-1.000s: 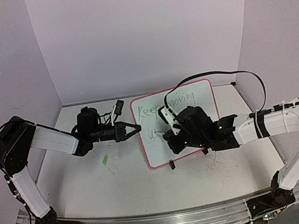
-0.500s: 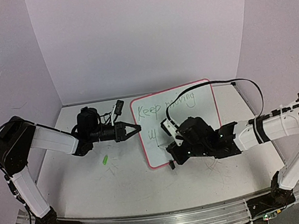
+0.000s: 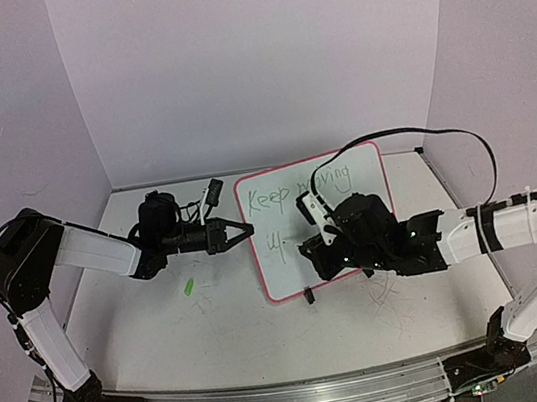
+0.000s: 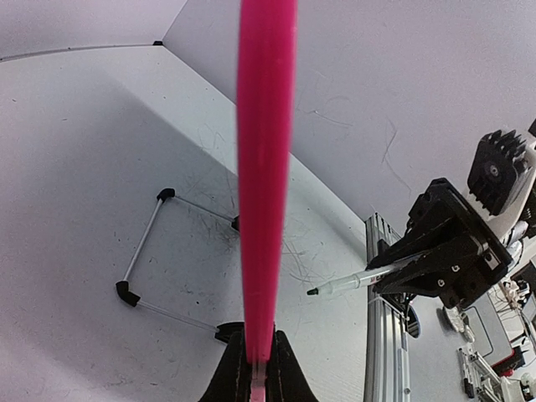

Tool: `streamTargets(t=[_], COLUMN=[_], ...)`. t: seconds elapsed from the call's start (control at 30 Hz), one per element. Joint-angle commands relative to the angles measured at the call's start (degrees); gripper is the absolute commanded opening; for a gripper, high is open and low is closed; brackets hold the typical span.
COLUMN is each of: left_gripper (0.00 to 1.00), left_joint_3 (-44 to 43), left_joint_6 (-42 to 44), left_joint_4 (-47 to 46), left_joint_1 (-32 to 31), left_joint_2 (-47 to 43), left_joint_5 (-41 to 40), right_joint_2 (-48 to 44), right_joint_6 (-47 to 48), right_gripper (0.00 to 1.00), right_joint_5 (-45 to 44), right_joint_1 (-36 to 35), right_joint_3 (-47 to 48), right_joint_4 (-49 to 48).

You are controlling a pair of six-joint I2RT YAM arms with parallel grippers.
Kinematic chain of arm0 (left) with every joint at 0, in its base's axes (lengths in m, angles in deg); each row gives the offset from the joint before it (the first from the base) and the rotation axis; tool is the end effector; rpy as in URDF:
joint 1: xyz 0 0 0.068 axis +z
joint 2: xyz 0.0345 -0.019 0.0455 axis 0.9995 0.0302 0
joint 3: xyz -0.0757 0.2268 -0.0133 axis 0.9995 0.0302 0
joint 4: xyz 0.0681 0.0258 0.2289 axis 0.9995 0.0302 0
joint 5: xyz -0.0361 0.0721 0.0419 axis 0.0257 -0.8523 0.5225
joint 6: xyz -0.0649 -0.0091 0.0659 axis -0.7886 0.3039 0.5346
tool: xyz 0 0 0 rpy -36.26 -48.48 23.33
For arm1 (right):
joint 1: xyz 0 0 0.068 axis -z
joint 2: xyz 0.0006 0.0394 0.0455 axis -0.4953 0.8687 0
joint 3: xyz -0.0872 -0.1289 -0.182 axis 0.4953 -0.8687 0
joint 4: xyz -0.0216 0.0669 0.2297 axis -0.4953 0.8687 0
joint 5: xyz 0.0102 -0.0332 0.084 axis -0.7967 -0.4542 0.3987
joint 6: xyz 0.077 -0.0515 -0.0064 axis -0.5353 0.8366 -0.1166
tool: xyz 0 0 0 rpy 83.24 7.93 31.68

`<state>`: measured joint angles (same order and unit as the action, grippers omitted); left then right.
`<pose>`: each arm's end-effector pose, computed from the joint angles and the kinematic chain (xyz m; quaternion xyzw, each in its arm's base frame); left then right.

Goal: Write a sentence on the whiteboard

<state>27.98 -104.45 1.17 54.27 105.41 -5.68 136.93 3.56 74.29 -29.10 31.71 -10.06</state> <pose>0.2816 -0.2618 0.1678 0.2964 0.7010 -0.5460 0.3503 0.1933 0.2957 0.1924 -0.3054 0.8025 0.2437 0.4509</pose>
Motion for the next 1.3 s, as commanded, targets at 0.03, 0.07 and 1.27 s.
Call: streamTargets(t=[0.03,0.07,1.27], left_gripper=[0.0,0.0,0.0], left_joint_3=[-2.0,-2.0,-1.6], left_joint_6=[1.9,1.9,2.6], left_joint_4=[-0.1,-0.1,0.6], left_joint_1=[0.2,0.2,0.2], left_joint_2=[-1.2,-1.3,-1.7], left_joint_5=[0.4,0.3,0.1], right_joint_2=[0.7,1.2,4.2], right_joint_6=[1.2,1.2,-0.1], right_gripper=[0.0,0.0,0.0], right_joint_5=[-1.7,-1.8,-6.0], right_joint_1=[0.3,0.4,2.5], right_joint_3=[3.2,3.5,5.4], right_joint_4=[-2.6,-2.7,-2.4])
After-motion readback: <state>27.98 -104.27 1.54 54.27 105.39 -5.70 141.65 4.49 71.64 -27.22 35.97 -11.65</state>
